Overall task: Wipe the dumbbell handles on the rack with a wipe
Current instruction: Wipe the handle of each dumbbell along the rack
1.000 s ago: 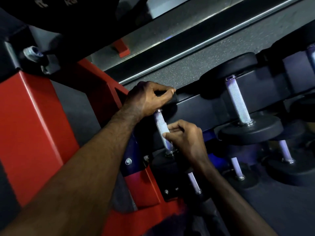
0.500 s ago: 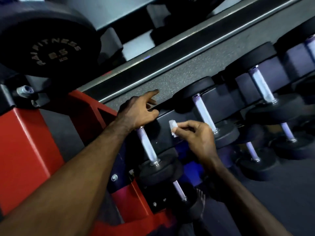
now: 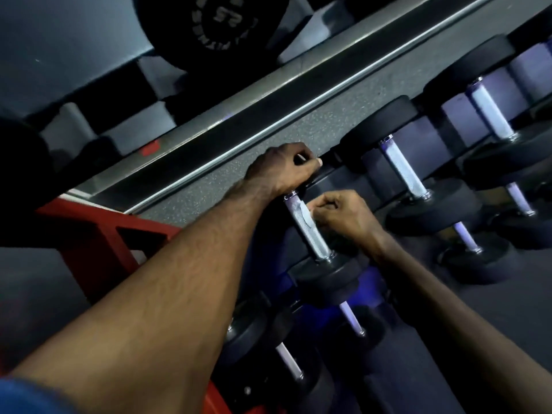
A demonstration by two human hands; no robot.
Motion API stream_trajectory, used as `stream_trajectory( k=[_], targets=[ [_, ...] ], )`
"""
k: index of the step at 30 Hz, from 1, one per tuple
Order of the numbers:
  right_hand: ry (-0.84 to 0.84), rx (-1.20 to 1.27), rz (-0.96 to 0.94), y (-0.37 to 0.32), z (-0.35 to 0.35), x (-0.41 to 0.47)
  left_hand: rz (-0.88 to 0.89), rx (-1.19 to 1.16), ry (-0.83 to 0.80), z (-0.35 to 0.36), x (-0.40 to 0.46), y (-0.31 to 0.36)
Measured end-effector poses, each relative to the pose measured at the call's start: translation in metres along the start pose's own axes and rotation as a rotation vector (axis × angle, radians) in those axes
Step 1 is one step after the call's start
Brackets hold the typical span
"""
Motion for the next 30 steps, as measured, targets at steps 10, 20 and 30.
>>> stream_trajectory(
  k=[10, 20, 30],
  targets=[
    [-0.322, 0.293, 0.134, 0.021, 0.008, 0.025, 0.003, 0.045, 0.141, 0.002, -0.001, 0.002],
    [-0.543, 0.345, 0.169, 0.035, 0.013, 0.039, 0.023, -0.026, 0.149, 0.004, -0.002, -0.001],
    [-0.598, 0.286, 0.153, 0.027, 0.013, 0.034, 0.023, -0.042, 0.142, 0.003, -0.004, 0.001]
  ],
)
Point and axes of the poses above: each hand's wrist, its own x-axis towards the middle knuckle, its own z-axis out of the palm, y = z × x, the point moved 4 cm from there along x, towards the middle knuckle, and after that the axes turned 10 degrees about -y, right-handed, at the moved point
